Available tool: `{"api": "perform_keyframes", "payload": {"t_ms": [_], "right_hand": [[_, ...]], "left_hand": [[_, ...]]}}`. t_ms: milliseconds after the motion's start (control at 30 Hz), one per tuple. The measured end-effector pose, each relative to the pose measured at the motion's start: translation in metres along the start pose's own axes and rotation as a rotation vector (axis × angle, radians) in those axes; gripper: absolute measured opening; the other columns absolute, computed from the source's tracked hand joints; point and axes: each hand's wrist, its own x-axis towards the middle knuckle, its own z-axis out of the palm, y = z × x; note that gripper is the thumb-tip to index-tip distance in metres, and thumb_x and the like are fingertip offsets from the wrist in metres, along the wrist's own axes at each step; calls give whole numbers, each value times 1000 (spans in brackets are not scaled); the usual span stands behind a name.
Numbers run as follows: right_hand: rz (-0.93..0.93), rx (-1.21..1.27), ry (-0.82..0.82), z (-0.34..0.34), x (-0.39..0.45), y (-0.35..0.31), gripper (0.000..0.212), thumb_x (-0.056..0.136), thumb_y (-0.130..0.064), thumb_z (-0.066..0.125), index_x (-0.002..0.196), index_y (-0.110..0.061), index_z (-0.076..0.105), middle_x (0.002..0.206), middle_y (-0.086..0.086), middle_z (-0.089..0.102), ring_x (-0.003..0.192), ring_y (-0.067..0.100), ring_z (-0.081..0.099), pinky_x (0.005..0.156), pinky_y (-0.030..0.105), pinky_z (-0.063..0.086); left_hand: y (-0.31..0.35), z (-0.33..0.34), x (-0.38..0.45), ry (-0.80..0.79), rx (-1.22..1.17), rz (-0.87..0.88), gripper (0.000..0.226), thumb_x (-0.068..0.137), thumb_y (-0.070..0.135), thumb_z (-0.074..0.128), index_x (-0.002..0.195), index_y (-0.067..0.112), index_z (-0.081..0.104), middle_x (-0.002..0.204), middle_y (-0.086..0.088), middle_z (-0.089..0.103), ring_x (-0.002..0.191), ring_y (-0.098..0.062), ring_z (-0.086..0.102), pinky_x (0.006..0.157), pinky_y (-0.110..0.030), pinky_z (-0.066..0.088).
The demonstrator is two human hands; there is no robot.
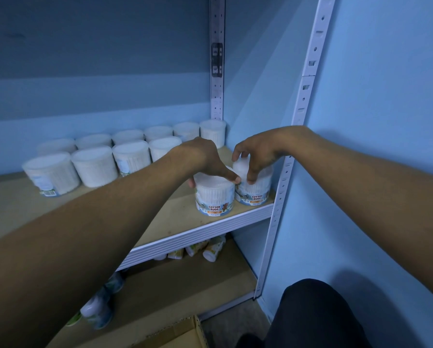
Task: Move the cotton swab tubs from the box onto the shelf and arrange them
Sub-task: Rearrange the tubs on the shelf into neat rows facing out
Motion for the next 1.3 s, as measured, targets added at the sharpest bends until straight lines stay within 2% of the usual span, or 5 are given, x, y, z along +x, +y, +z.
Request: {"api": "perform_keyframes", "payload": {"t_ms": [467,633,767,900,1300], "right_hand": [[-13,4,-35,-6,2,2,75,76,-33,86,141,-37,48,150,-2,43,133,30,45,104,40,48],[-17,-38,-54,-18,4,-5,77,77,-41,84,144,-40,46,155,-4,37,141,28,39,111,45,41],[-53,-24,4,-24,9,-19,71,81,-45,79,144,-41,46,152,-3,41,136,25,45,112,44,40],[-100,-34,69,-26,20,-38,65,84,-47,74,142,-40,48,148,-1,47,128,25,53,107,42,46],[-146,-90,196,-27,55,-102,65,86,-50,68,145,-38,43,147,-5,47,126,23,52,106,40,45]], "left_hand": [[-4,-2,-4,-5,85,33,89,58,85,67,101,7,59,93,-10,70,65,-25,74,65,-28,59],[-22,-9,-5,61,140,61,82,64,90,54,89,12,59,75,-3,61,63,-18,63,63,-28,53],[-52,-14,-2,106,231,63,75,72,89,45,92,17,60,106,-3,65,92,-22,56,73,-32,43],[-83,-20,-13,177,229,61,69,84,72,54,129,20,58,133,-6,57,122,-25,52,96,-36,47],[-169,-32,-25,265,144,-52,64,86,46,65,144,28,44,144,-3,44,132,-24,44,97,-33,41]]}}
